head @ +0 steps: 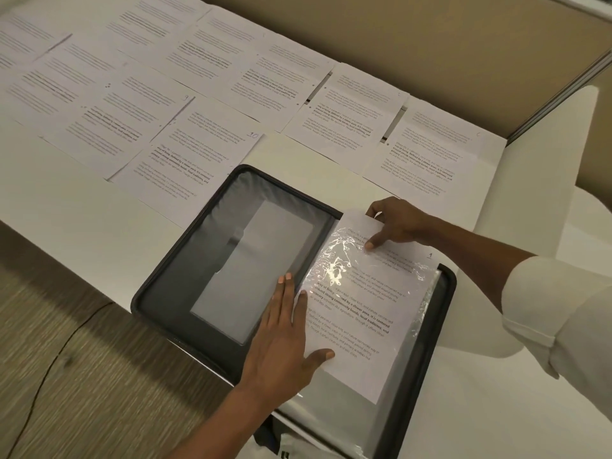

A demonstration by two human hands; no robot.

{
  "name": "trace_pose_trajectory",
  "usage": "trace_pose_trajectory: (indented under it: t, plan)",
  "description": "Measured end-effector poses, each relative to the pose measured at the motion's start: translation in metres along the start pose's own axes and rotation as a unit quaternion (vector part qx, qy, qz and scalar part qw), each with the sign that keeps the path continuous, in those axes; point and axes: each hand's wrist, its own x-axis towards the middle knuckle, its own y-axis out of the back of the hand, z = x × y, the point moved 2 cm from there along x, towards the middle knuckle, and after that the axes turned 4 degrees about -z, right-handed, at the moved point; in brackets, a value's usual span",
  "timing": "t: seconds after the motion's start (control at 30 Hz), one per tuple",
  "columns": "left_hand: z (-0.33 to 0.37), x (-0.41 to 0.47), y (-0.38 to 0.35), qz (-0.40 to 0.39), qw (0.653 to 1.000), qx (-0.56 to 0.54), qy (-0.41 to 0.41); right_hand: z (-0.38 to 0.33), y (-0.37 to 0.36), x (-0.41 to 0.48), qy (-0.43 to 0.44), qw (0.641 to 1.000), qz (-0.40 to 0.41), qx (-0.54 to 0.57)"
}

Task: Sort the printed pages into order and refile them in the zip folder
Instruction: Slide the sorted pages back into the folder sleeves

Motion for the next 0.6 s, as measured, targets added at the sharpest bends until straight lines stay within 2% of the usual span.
trace_pose_trajectory:
  t: [0.23,0.37,0.53,0.6]
  plan:
    - [-0.005,-0.014,-0.001,-0.007,1.000,-0.007,0.012,-0.006,-0.002,-0.002,-0.005,0.995,-0.092,0.035]
    - [-0.005,-0.017,-0.001,-0.008,1.000,0.000,0.006,-0.010,-0.006,-0.005,-0.010,0.993,-0.100,0.053]
    - [-0.005,-0.020,-0.003,-0.006,1.000,0.011,-0.005,-0.016,-0.014,-0.002,-0.025,0.997,-0.073,-0.014]
    - [-0.004,-0.021,-0.003,-0.010,1.000,0.006,-0.008,-0.016,-0.016,-0.001,-0.023,0.995,-0.093,-0.007]
